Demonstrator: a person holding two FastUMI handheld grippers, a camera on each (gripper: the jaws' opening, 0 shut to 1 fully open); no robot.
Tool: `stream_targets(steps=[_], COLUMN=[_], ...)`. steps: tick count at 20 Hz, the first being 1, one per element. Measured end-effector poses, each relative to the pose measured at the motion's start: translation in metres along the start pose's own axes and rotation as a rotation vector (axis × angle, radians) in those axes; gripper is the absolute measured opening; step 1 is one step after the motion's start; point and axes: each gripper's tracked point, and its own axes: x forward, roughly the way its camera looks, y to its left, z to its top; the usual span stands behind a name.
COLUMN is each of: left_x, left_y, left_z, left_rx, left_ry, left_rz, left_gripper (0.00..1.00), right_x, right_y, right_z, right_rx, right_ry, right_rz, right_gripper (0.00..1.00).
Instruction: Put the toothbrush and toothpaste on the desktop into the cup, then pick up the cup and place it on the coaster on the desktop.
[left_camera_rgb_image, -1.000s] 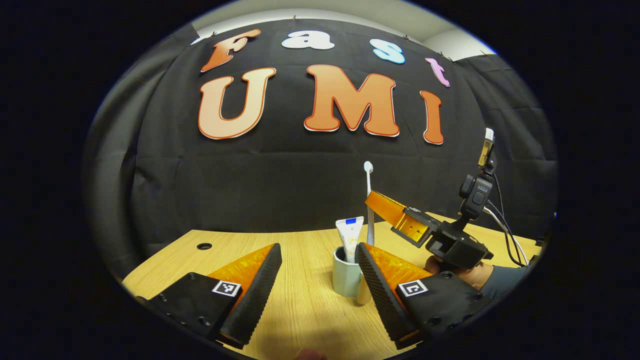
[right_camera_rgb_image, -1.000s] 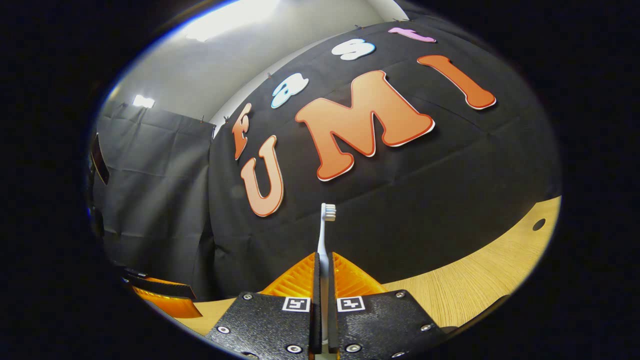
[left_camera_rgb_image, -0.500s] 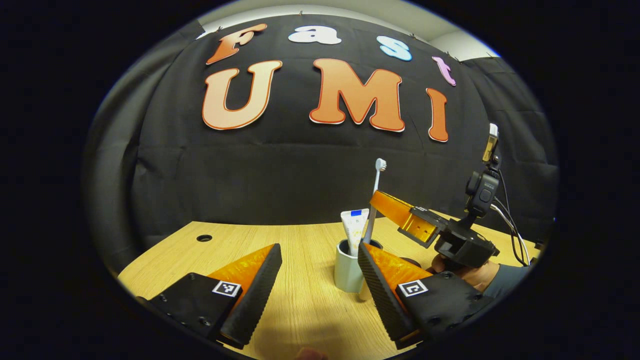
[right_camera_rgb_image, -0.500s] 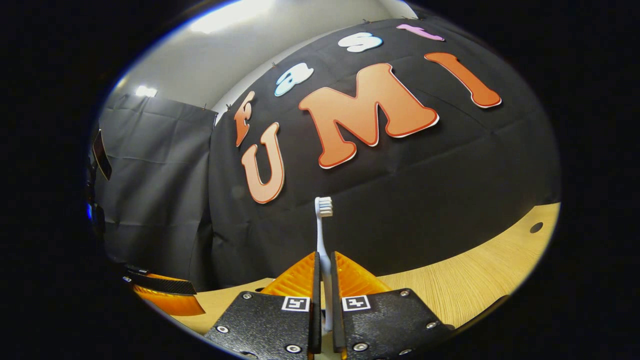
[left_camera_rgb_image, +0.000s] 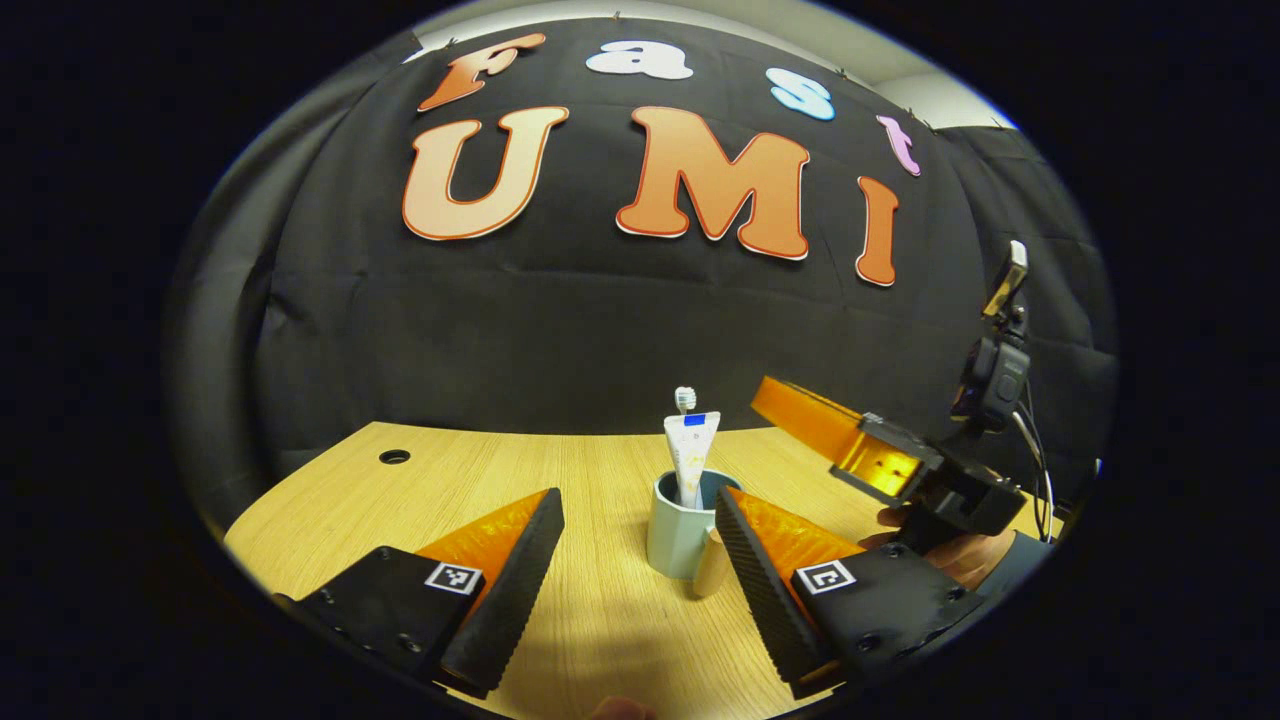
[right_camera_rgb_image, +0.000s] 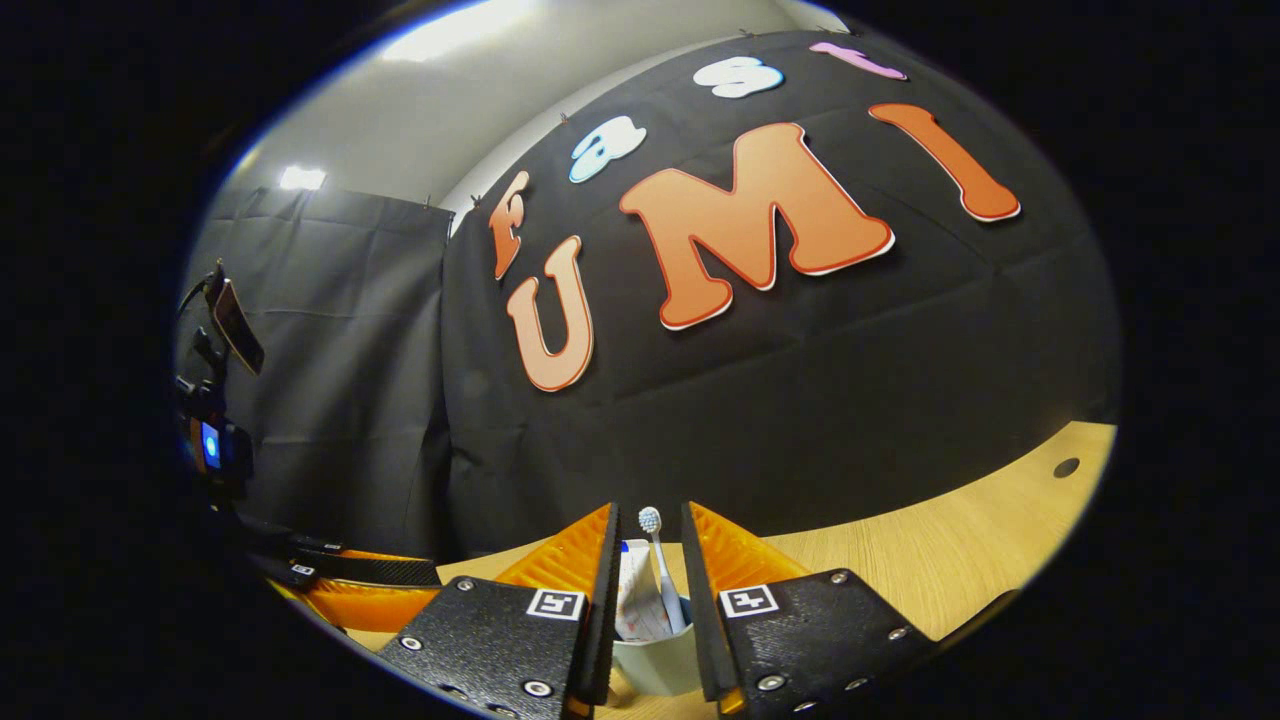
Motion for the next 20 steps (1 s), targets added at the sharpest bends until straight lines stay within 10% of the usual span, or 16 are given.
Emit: stream_targets(steps=[7, 20], left_x=[0.003, 0.015], left_y=[-0.017, -0.062], left_z=[0.026, 0.028], left_rx=[-0.026, 0.082], left_ry=[0.065, 0.333], left_rz=[-0.015, 0.009], left_gripper=[0.98, 0.99], right_x=[-0.049, -0.174], right_y=[-0.018, -0.081], right_z=[0.028, 0.095], right_rx=[-0.026, -0.162], right_ry=[0.091, 0.086], right_rz=[-0.036, -0.126], right_gripper=[0.85, 0.97])
